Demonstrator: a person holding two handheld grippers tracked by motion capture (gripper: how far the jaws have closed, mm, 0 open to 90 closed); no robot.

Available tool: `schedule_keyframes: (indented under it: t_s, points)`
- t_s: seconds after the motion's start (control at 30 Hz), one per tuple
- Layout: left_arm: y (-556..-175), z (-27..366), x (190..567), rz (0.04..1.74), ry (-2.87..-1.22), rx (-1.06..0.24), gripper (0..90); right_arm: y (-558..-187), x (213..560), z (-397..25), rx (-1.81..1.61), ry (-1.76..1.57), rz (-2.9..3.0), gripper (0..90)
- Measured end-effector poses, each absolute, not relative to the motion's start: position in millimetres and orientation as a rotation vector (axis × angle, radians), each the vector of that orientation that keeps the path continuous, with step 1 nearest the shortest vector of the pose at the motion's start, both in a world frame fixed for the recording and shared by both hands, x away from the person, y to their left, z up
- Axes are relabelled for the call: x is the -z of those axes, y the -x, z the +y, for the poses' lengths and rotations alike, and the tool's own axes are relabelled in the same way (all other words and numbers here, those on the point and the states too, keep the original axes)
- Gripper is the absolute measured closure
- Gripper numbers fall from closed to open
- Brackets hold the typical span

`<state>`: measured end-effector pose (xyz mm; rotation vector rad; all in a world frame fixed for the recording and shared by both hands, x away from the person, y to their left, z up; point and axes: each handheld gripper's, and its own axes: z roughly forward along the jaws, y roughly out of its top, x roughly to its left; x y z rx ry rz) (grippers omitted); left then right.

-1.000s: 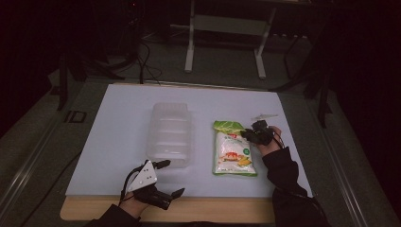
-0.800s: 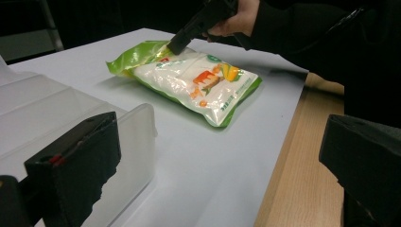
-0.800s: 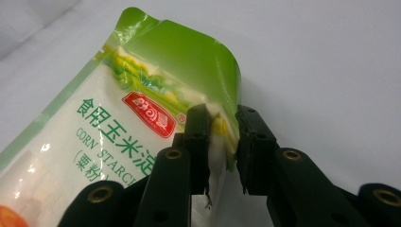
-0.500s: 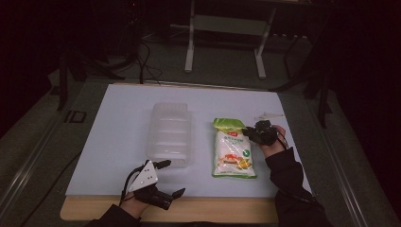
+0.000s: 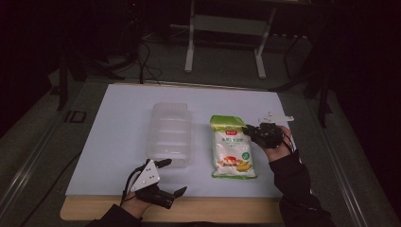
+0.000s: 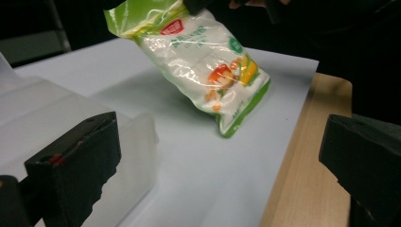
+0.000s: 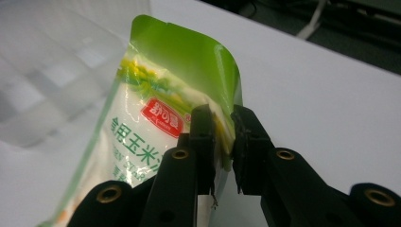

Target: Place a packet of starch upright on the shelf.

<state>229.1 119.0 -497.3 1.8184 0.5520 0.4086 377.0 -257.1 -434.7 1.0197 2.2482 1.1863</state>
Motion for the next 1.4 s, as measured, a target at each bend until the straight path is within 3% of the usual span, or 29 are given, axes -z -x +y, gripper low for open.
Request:
schedule_keyframes:
  t_s: [0.4, 0.73, 1.3, 1.4]
  points:
    - [-251, 106, 474, 0.639, -1.811, -0.313, 0.3, -331, 408, -251, -1.297, -0.872, 2.219, 80.7]
    - [-269, 83, 457, 0.591, -1.876, -0.314, 0.3, -306, 405, -255, -1.372, -0.780, 2.222, 80.8]
    - [-326, 34, 441, 0.511, -1.961, -0.200, 0.3, -271, 410, -271, -1.398, -0.718, 2.279, 80.8]
    - [-338, 24, 444, 0.514, -1.979, -0.114, 6.4, -267, 410, -274, -1.400, -0.719, 2.285, 80.8]
